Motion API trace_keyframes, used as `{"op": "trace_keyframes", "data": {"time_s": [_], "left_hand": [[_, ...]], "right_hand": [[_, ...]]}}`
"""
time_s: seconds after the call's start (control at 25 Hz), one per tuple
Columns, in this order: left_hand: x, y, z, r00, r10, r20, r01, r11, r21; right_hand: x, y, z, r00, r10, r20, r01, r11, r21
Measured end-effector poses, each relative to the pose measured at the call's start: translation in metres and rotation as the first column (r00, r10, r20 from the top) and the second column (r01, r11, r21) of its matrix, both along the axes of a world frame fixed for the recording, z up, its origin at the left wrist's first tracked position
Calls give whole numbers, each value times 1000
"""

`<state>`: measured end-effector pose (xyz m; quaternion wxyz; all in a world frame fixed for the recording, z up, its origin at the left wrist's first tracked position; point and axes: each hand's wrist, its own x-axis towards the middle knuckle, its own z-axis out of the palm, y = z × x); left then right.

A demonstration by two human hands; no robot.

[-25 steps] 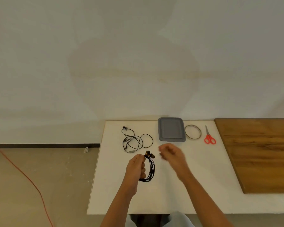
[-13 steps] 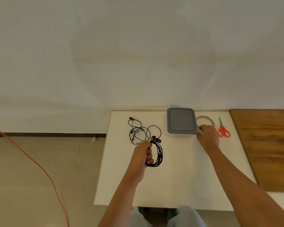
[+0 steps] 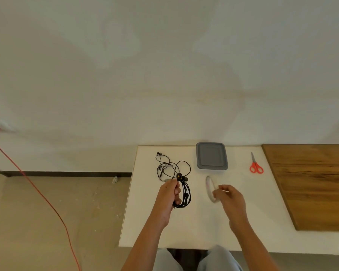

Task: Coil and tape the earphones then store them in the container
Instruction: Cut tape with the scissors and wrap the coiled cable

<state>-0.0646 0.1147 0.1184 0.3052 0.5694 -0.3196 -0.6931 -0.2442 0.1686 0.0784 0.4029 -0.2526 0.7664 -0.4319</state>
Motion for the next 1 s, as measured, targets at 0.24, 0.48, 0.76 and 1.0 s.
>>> {"op": "trace_keyframes", "data": {"time_s": [0.24,0.48,0.76,1.0], "left_hand": [[18,27,54,993,-37,111,61,972,-225],[30,49,92,992,20,125,20,951,-310],[31,63,112,971,231,60,-195,912,-361],[26,65,115,951,310,3,-285,877,-387]], "right_hand": [[45,20,106,953,301,-44,-304,940,-154],[73,38,150,793,492,-359,-568,811,-144],[91,45,146,921,232,-312,-315,915,-251],[98,45,147,920,140,-365,-206,967,-149]]}}
